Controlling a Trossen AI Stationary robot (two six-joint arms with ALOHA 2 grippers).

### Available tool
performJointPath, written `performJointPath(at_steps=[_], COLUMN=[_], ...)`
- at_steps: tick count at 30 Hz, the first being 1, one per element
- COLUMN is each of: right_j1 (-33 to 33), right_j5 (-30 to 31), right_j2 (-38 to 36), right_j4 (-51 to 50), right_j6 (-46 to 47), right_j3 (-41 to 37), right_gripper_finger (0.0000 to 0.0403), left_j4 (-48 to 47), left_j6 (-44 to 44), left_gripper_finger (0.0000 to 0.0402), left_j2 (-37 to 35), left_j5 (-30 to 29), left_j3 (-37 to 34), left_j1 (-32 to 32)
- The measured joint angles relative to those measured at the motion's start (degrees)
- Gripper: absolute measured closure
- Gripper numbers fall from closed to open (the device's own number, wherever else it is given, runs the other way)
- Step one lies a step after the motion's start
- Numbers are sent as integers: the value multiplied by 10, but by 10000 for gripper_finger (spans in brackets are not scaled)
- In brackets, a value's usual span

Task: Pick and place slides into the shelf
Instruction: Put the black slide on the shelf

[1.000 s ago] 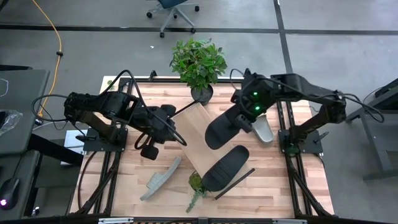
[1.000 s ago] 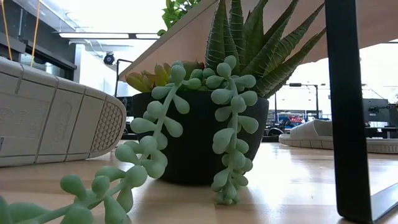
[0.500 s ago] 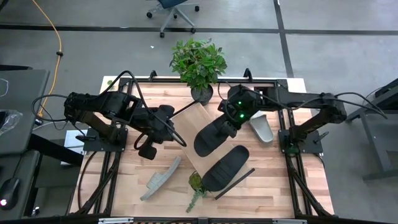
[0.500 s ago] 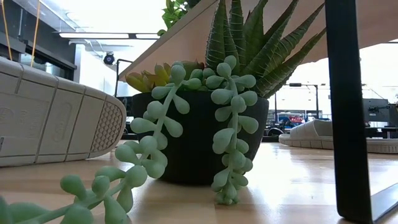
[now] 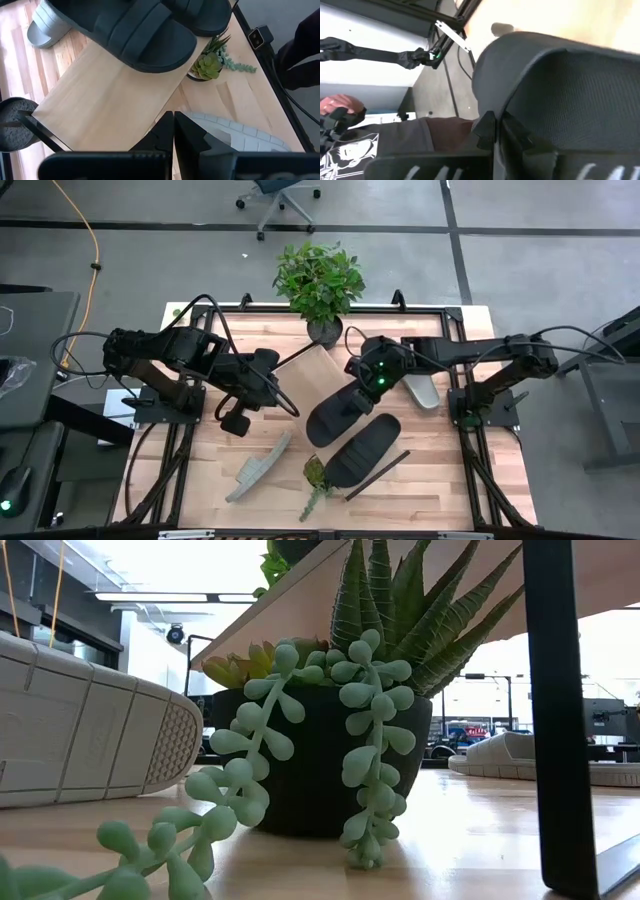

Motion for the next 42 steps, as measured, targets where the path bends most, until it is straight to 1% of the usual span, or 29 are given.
performJointPath(at_steps=[5, 11, 15, 25, 28, 35, 42], right_j1=[7, 16, 21, 36, 40, 60, 76], right_j5=[6, 18, 18, 42, 44, 46, 51], right_j2=[0, 0, 0, 1, 2, 2, 2], right_j4=[38, 57, 88, 85, 72, 71, 76], right_j6=[25, 43, 56, 78, 91, 129, 149], right_j3=[-32, -52, -67, -70, -70, -70, -70], right_gripper_finger=[403, 403, 403, 403, 403, 403, 403], left_j4=[0, 0, 0, 0, 0, 0, 0], left_j6=[4, 5, 6, 6, 6, 6, 6], left_gripper_finger=[399, 399, 399, 399, 399, 399, 399], left_j2=[0, 0, 0, 0, 0, 0, 0], left_j5=[0, 0, 0, 0, 0, 0, 0], left_j3=[0, 0, 0, 0, 0, 0, 0], left_j1=[0, 0, 0, 0, 0, 0, 0])
